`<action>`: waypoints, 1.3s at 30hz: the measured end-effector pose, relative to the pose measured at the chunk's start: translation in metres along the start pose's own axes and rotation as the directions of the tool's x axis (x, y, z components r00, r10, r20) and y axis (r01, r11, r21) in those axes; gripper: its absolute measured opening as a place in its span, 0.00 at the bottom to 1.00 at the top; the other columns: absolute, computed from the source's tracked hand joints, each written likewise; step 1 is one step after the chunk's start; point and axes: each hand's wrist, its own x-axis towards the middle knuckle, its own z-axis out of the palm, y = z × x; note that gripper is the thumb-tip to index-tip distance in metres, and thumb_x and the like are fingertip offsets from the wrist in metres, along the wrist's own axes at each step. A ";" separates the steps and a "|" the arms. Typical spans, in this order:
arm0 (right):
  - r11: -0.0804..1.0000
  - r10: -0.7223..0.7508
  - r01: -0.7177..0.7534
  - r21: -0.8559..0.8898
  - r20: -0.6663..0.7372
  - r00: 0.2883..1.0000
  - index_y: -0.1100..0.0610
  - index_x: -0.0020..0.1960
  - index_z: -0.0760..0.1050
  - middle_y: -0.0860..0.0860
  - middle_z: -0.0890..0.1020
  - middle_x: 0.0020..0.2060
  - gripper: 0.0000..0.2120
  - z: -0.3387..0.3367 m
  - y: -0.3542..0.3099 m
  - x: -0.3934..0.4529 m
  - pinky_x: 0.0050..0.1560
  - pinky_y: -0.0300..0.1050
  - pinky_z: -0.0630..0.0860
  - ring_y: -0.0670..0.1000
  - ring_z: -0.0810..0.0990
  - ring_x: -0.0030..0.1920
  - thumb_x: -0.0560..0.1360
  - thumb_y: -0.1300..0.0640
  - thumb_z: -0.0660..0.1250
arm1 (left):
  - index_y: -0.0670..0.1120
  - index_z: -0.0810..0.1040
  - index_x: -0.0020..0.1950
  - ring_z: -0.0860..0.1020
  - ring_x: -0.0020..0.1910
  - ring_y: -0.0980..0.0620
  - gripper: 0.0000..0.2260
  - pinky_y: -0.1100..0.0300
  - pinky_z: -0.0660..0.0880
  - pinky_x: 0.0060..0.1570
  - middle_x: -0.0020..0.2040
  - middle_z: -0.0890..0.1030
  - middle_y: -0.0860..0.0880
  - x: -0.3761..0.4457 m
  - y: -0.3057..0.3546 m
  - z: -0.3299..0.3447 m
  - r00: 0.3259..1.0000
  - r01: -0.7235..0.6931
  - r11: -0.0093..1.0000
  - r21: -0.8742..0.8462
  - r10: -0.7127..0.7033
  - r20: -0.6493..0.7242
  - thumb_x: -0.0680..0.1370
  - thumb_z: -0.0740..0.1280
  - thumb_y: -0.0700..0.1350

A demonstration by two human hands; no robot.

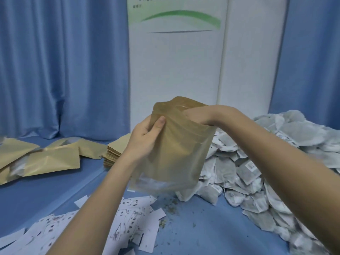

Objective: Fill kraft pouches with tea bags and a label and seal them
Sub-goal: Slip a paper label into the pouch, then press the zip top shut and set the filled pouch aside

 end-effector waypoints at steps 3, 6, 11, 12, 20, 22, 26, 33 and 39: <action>0.998 -0.037 0.034 -0.057 -0.056 0.998 0.49 0.42 0.73 0.39 0.72 0.41 0.09 -0.006 0.004 -0.008 0.37 0.24 0.65 0.36 0.69 0.38 0.78 0.55 0.58 | 0.55 0.79 0.48 0.78 0.43 0.70 0.07 0.76 0.70 0.42 0.41 0.82 0.67 0.004 0.000 0.006 0.999 0.006 0.999 -0.031 -0.005 0.034 0.80 0.61 0.49; 0.997 -0.080 0.069 -0.046 -0.308 0.948 0.45 0.48 0.78 0.40 0.80 0.45 0.09 -0.010 0.015 -0.016 0.44 0.32 0.69 0.39 0.76 0.44 0.76 0.45 0.60 | 0.53 0.79 0.49 0.78 0.42 0.69 0.07 0.75 0.71 0.40 0.41 0.82 0.65 0.005 -0.003 0.011 0.999 0.026 0.997 -0.067 -0.024 0.036 0.80 0.61 0.48; 0.941 -0.014 0.165 0.295 -0.454 0.891 0.52 0.42 0.82 0.40 0.82 0.41 0.29 -0.009 0.043 -0.037 0.50 0.42 0.70 0.42 0.79 0.46 0.69 0.29 0.57 | 0.51 0.79 0.51 0.81 0.43 0.64 0.08 0.71 0.75 0.40 0.43 0.84 0.60 0.009 -0.011 0.013 0.990 0.130 0.971 -0.199 -0.139 -0.033 0.80 0.61 0.50; 0.929 -0.016 0.183 0.320 -0.461 0.887 0.54 0.42 0.81 0.40 0.81 0.43 0.32 -0.005 0.050 -0.039 0.51 0.42 0.69 0.43 0.78 0.47 0.66 0.27 0.58 | 0.51 0.79 0.51 0.81 0.44 0.63 0.08 0.71 0.75 0.40 0.43 0.84 0.59 0.009 -0.012 0.013 0.986 0.151 0.964 -0.220 -0.164 -0.042 0.80 0.61 0.50; 0.943 0.033 0.156 0.294 -0.549 0.835 0.44 0.27 0.76 0.37 0.78 0.51 0.14 0.021 0.084 -0.040 0.51 0.40 0.74 0.44 0.76 0.48 0.56 0.34 0.72 | 0.50 0.80 0.52 0.82 0.48 0.56 0.11 0.62 0.79 0.45 0.48 0.85 0.53 0.007 -0.028 0.005 0.951 0.280 0.917 -0.286 -0.306 -0.050 0.78 0.62 0.53; 0.946 0.047 0.161 0.281 -0.613 0.788 0.43 0.24 0.74 0.39 0.78 0.47 0.13 0.024 0.092 -0.038 0.43 0.28 0.68 0.38 0.74 0.40 0.55 0.36 0.72 | 0.50 0.80 0.52 0.82 0.47 0.56 0.11 0.59 0.78 0.47 0.47 0.85 0.54 0.007 -0.032 0.002 0.939 0.301 0.900 -0.315 -0.338 -0.069 0.78 0.63 0.54; 0.942 0.068 0.165 0.291 -0.649 0.758 0.51 0.30 0.80 0.43 0.79 0.37 0.15 0.028 0.106 -0.034 0.36 0.27 0.65 0.38 0.72 0.33 0.55 0.41 0.74 | 0.50 0.81 0.46 0.82 0.42 0.56 0.10 0.59 0.78 0.44 0.42 0.85 0.54 0.005 -0.036 0.003 0.922 0.337 0.881 -0.331 -0.380 -0.073 0.76 0.64 0.55; 0.919 0.129 0.179 0.351 -0.696 0.706 0.43 0.43 0.70 0.46 0.83 0.36 0.20 0.044 0.123 -0.040 0.35 0.25 0.70 0.39 0.79 0.36 0.59 0.50 0.79 | 0.46 0.79 0.47 0.83 0.36 0.54 0.10 0.62 0.77 0.29 0.39 0.85 0.50 -0.006 -0.042 0.017 0.837 0.504 0.747 -0.434 -0.546 0.031 0.79 0.64 0.51; 0.999 0.029 -0.032 0.001 -0.473 0.881 0.46 0.69 0.67 0.44 0.78 0.48 0.28 0.057 0.119 -0.035 0.54 0.35 0.70 0.46 0.77 0.51 0.71 0.46 0.70 | 0.46 0.78 0.42 0.82 0.36 0.56 0.11 0.65 0.75 0.32 0.38 0.84 0.52 -0.024 -0.061 0.043 0.847 0.467 0.799 -0.378 -0.528 -0.070 0.79 0.64 0.52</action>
